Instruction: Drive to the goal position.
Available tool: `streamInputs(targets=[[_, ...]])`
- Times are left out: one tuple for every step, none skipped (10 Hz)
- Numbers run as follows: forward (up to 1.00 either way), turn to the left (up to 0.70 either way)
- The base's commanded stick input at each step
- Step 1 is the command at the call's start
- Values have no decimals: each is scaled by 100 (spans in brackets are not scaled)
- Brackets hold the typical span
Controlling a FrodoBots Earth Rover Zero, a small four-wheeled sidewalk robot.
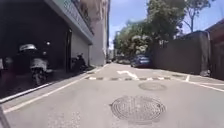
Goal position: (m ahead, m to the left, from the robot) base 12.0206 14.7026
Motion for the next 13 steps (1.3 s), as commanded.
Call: streamInputs(targets=[[70, 0], [70, 0], [70, 0], [70, 0], [70, 0], [70, 0], [70, 0], [70, 0], [70, 0], [70, 0], [70, 12], [70, 14], [70, 14]])
